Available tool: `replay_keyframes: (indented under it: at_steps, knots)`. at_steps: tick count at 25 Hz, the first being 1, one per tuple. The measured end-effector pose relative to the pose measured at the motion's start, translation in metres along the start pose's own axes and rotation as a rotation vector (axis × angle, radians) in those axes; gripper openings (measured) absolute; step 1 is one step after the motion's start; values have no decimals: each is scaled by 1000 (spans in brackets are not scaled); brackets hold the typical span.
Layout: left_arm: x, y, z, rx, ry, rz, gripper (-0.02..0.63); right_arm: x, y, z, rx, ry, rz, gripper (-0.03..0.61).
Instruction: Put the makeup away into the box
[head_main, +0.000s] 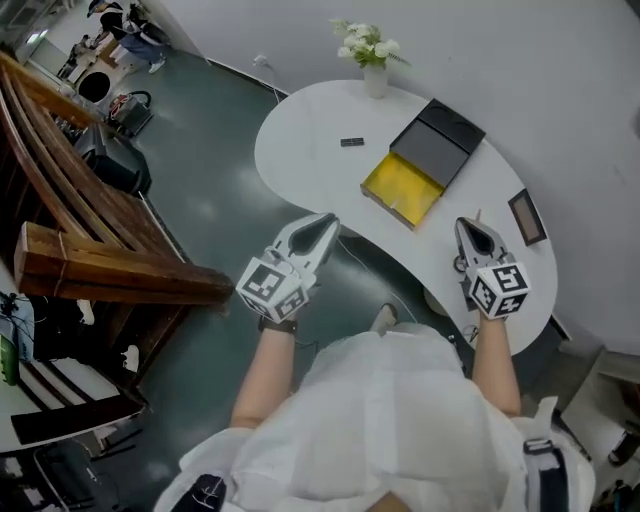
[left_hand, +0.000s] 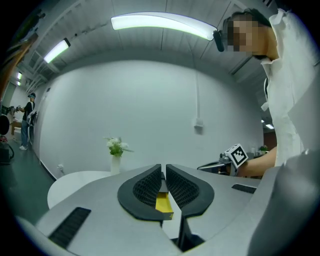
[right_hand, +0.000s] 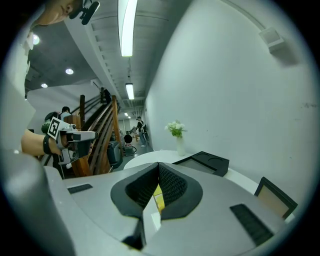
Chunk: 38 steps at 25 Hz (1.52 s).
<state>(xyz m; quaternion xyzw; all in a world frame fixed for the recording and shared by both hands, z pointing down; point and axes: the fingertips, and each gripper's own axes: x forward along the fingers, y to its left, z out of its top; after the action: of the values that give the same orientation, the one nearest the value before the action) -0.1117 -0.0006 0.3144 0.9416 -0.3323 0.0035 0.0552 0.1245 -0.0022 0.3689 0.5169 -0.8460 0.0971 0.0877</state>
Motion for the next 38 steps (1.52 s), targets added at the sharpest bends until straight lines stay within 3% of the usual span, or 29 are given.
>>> replay_keyframes:
  at_steps: [4,11,17,25,29,35,38]
  knots:
    - [31,14,10,12,-4,-65,41,12,-13,8,-6,5,-37,11]
    - [114,10,6,35,45,-292,41,7,-54,3,42,20,-193,11]
    - [179,-19,-17,49,148,-592,41,-20,-85,-22,144,72,-422,11]
    - [225,-55,-59,45,272,-859,41,-43,-102,-67,258,153,-632,11]
    - [243,-73,-78,50,316,-933,44,-43,-110,-88,294,199,-658,17]
    - [261,-95,-104,64,369,-998,54,-23,-119,-128,275,336,-616,134]
    - [264,-102,-112,68,389,-1019,55,-13,-122,-148,249,407,-594,149]
